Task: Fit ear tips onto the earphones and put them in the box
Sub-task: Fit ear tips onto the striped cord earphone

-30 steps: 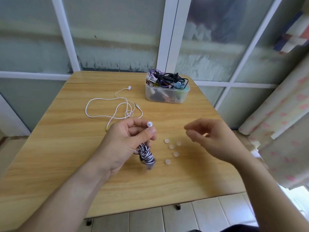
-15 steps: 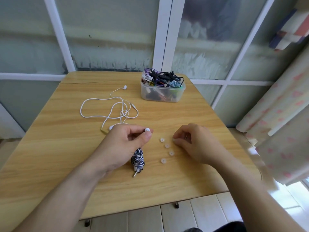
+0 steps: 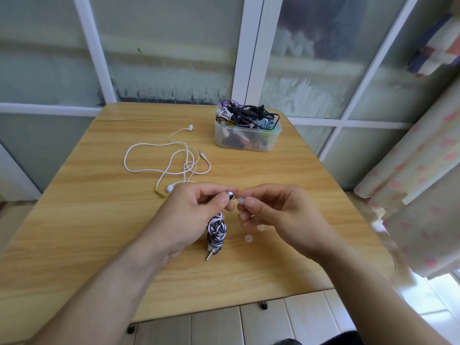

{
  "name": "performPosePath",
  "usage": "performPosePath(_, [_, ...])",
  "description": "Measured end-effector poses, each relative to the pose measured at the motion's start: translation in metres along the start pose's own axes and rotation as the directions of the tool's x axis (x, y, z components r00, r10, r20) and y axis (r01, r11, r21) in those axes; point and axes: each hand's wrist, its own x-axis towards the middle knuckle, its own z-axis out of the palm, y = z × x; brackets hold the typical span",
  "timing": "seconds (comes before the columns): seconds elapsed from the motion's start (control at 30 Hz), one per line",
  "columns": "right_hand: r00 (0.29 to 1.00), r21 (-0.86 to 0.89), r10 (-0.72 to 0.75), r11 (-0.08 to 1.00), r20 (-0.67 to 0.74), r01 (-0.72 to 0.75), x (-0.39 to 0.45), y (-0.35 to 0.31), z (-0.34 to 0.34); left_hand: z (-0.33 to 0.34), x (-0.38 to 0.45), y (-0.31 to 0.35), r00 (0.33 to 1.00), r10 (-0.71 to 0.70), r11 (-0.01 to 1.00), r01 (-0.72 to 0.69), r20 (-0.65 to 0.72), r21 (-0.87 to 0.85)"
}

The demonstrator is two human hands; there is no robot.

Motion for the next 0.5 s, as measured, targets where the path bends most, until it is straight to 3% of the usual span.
performPosePath(0.23, [0.998,0.156,-0.024,0.987,-0.063,0.033,0.003,0.001,0.007,0.004,-0.001,0.000,0.999,0.011,0.997,-0.014,-0.034,-0.075])
performPosePath(0.5, [0.994,0.119,-0.103,0.987,-0.031,0.106,0.001,0.002,0.007,0.011,-0.004,0.004,0.999,0.017,0.994,-0.020,-0.033,-0.110])
